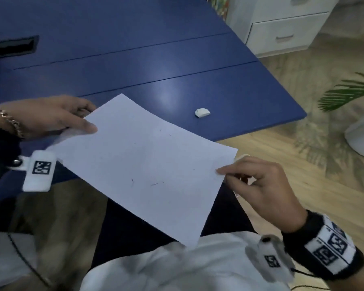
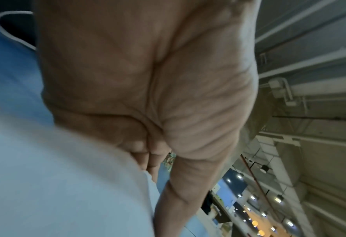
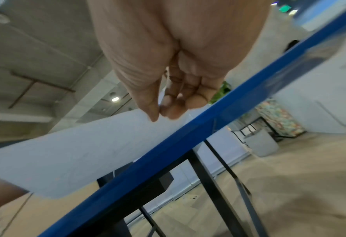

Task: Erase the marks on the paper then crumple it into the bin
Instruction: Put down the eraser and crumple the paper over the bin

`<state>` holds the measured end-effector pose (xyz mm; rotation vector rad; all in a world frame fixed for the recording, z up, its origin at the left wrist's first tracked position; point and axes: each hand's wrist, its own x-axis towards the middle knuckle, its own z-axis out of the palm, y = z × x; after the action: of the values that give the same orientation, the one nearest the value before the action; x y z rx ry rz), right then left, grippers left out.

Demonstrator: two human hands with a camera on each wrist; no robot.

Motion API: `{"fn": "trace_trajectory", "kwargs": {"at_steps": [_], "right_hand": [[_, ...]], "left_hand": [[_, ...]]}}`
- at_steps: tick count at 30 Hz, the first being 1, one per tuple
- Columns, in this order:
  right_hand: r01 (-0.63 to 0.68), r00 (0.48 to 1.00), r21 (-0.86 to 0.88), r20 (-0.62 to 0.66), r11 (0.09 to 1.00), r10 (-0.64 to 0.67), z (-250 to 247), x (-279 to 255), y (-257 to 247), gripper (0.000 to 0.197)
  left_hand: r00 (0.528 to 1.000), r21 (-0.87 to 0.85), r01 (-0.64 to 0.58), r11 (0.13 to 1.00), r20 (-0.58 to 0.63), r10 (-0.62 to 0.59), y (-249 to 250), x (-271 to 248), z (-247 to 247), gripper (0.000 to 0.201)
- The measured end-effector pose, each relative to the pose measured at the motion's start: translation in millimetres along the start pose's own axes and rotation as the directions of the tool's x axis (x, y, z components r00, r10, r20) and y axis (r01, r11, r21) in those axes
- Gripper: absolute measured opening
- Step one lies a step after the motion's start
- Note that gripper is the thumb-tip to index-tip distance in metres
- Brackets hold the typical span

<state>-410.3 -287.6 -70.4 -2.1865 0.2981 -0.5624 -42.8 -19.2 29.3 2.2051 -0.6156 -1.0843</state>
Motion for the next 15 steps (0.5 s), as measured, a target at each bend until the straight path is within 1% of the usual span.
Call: {"fn": "trace_trajectory", "kwargs": {"at_steps": [2,3,5,6,9,10,12,14,15], "right_hand": [[-0.127,0.992,0.091,-0.007,0.988,0.129,-12.8,-16.6,15.4,0.024],[-0.205,0.978,0.175,-0.007,0.963,0.209,-18.9,-23.9,23.0,0.022],[-0.326,0.938,0.341,0.003,0.882,0.346,-33.3,-35.9,37.8,0.018],[-0.362,0.921,0.388,0.011,0.848,0.389,-40.8,-40.9,45.0,0.017],[-0.467,0.873,0.401,0.066,0.788,0.483,-60.3,-55.6,65.6,0.018],[-0.508,0.85,0.397,0.087,0.765,0.52,-65.3,-60.6,73.9,0.02],[-0.597,0.784,0.436,0.136,0.674,0.606,-71.8,-70.7,90.7,0.028],[-0.655,0.719,0.499,0.182,0.568,0.671,-73.6,-77.3,105.9,0.032],[-0.672,0.697,0.519,0.202,0.528,0.688,-73.0,-79.3,113.9,0.032]], "left_hand": [[1.0,-0.144,0.009,0.99,0.006,-0.008,-6.9,-20.1,27.6,0.045],[1.0,-0.204,0.001,0.979,0.013,0.001,-10.0,-30.9,42.8,0.046],[0.999,-0.308,-0.019,0.951,0.026,0.028,-18.2,-48.2,75.0,0.055],[0.999,-0.361,-0.026,0.932,0.031,0.04,-23.3,-55.1,92.3,0.061],[0.994,-0.515,-0.04,0.856,0.068,0.087,-36.3,-70.4,154.0,0.068],[0.991,-0.543,-0.029,0.839,0.093,0.094,-40.7,-72.2,175.2,0.068],[0.988,-0.566,0.024,0.824,0.14,0.068,-49.6,-70.9,214.4,0.066],[0.982,-0.559,0.082,0.825,0.187,0.029,-58.9,-59.4,242.9,0.058],[0.979,-0.546,0.097,0.832,0.201,0.017,-63.1,-49.9,252.8,0.054]]}}
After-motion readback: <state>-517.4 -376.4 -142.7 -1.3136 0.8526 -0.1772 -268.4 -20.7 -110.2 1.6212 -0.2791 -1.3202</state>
